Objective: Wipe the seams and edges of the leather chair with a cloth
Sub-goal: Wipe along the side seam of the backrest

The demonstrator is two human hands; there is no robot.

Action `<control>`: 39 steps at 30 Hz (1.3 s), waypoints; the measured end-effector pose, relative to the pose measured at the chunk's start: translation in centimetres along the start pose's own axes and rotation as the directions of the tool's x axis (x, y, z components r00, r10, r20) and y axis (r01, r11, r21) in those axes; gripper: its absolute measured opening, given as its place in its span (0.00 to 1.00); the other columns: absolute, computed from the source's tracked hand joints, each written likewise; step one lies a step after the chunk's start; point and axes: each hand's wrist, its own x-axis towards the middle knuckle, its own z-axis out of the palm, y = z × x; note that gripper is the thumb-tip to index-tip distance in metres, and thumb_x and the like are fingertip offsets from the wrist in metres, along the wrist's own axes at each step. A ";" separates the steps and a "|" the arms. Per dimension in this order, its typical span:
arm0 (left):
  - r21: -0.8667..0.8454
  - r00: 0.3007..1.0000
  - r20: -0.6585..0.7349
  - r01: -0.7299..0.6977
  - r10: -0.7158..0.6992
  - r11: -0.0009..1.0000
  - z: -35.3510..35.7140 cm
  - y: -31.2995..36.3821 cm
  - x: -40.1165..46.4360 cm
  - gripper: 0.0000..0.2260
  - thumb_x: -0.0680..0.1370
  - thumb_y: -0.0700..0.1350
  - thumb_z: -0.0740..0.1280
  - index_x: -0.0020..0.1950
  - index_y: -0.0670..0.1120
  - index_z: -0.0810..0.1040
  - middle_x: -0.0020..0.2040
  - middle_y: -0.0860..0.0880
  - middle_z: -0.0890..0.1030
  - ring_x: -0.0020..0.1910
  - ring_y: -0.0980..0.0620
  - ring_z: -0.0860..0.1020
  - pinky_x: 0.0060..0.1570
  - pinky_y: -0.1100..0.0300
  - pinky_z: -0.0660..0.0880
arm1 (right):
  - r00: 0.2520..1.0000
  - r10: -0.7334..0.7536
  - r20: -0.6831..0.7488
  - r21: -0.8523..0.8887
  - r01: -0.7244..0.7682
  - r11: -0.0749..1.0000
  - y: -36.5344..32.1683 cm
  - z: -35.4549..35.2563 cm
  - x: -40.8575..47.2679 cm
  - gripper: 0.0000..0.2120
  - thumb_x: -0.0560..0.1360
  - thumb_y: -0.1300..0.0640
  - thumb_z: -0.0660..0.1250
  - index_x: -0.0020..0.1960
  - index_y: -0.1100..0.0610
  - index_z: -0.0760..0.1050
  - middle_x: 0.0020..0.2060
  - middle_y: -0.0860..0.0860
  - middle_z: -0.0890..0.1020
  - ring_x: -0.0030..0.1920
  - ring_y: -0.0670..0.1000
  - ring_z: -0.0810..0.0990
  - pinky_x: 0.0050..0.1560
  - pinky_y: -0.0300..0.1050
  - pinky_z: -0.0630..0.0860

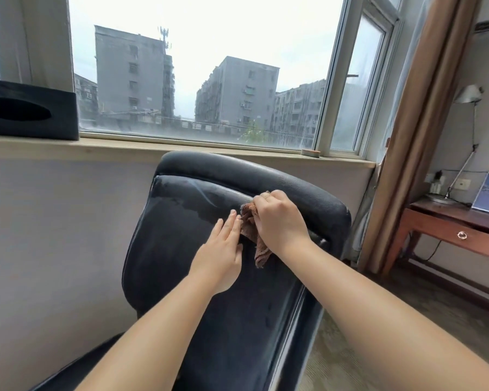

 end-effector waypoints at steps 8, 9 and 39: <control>0.032 1.000 0.009 0.022 -0.022 0.999 -0.6 -0.6 0.0 0.27 0.84 0.50 0.50 0.79 0.45 0.42 0.79 0.52 0.39 0.78 0.57 0.41 0.75 0.61 0.45 | 0.991 -0.044 0.128 0.013 0.043 0.999 0.2 -1.3 0.0 0.06 0.71 0.63 0.69 0.48 0.61 0.79 0.44 0.54 0.82 0.46 0.55 0.78 0.46 0.45 0.77; 0.046 0.999 0.027 0.022 -0.023 0.999 -0.9 -0.5 -0.1 0.27 0.84 0.50 0.50 0.79 0.45 0.42 0.79 0.51 0.39 0.78 0.56 0.41 0.75 0.61 0.45 | 0.995 -0.052 0.089 -0.017 0.053 0.998 0.3 -1.5 -0.6 0.07 0.67 0.63 0.73 0.44 0.60 0.80 0.39 0.53 0.83 0.41 0.54 0.79 0.42 0.43 0.78; 0.105 0.995 0.103 0.003 -0.014 0.995 -2.9 -3.8 0.4 0.37 0.79 0.61 0.59 0.80 0.49 0.43 0.79 0.58 0.39 0.77 0.59 0.42 0.75 0.55 0.56 | 0.973 -0.023 0.229 0.035 0.015 0.999 -2.0 1.1 3.0 0.13 0.80 0.60 0.56 0.62 0.61 0.72 0.59 0.54 0.77 0.59 0.55 0.70 0.59 0.45 0.72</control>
